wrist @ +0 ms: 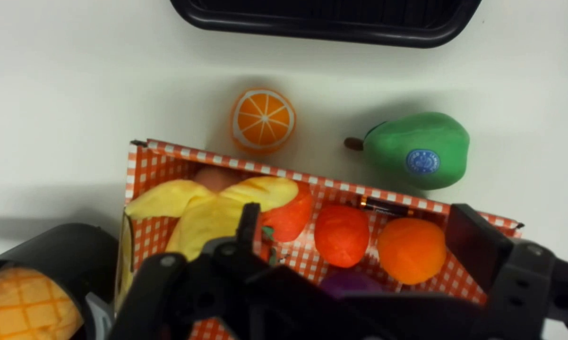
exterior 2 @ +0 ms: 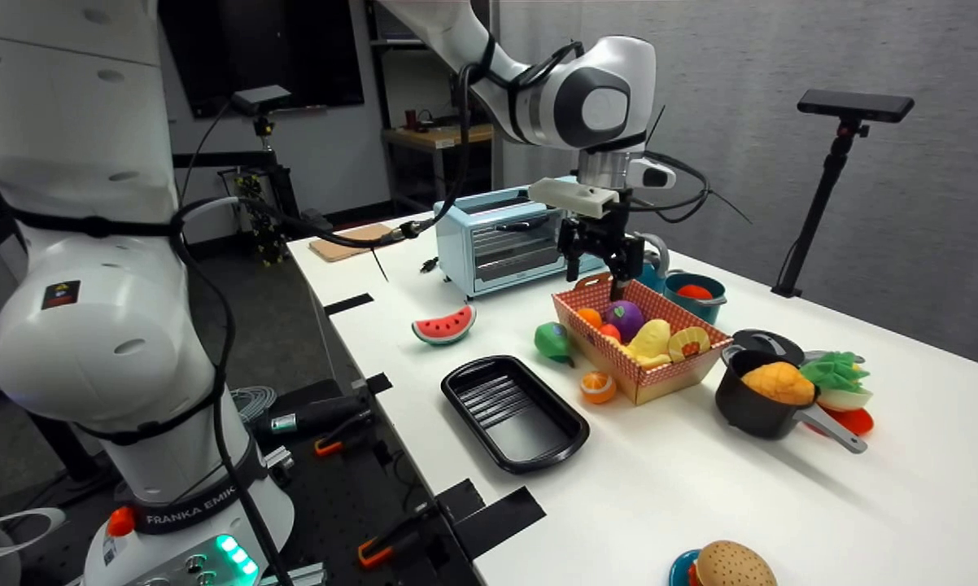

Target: Remove the banana toy from the basket and put it on the black tray

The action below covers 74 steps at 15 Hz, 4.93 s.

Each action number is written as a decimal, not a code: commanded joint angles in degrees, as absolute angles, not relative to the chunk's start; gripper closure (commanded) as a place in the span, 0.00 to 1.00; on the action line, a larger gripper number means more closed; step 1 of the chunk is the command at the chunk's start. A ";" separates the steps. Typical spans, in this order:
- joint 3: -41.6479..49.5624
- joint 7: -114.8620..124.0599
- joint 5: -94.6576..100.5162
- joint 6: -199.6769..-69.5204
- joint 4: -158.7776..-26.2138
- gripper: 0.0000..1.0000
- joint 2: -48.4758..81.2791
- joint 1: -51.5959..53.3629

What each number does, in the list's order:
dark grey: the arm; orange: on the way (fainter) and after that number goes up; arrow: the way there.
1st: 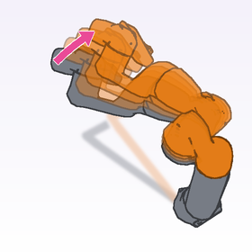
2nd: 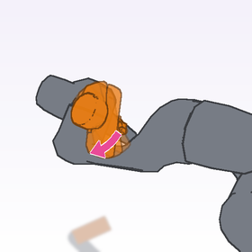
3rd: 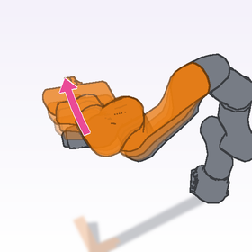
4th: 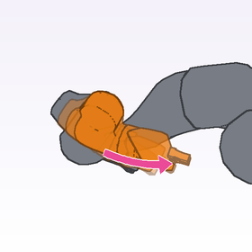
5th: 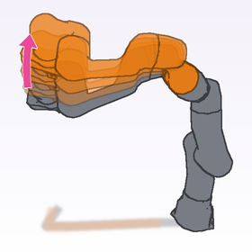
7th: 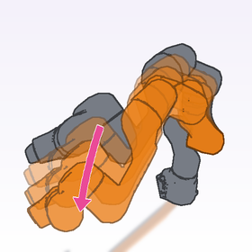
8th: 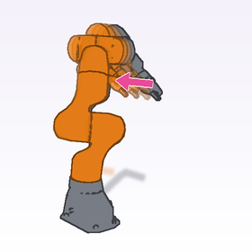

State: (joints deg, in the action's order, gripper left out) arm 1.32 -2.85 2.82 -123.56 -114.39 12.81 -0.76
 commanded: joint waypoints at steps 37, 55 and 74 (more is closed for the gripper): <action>1.72 -8.85 -3.46 -114.93 -93.98 0.00 28.48 -8.44; -0.28 -10.44 -3.85 -114.72 -91.40 0.01 33.74 -7.45; -0.57 -11.31 -4.84 -115.39 -92.16 0.96 32.49 -8.93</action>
State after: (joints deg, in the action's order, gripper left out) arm -0.15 -9.87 -2.76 -116.69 -92.61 33.46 -8.49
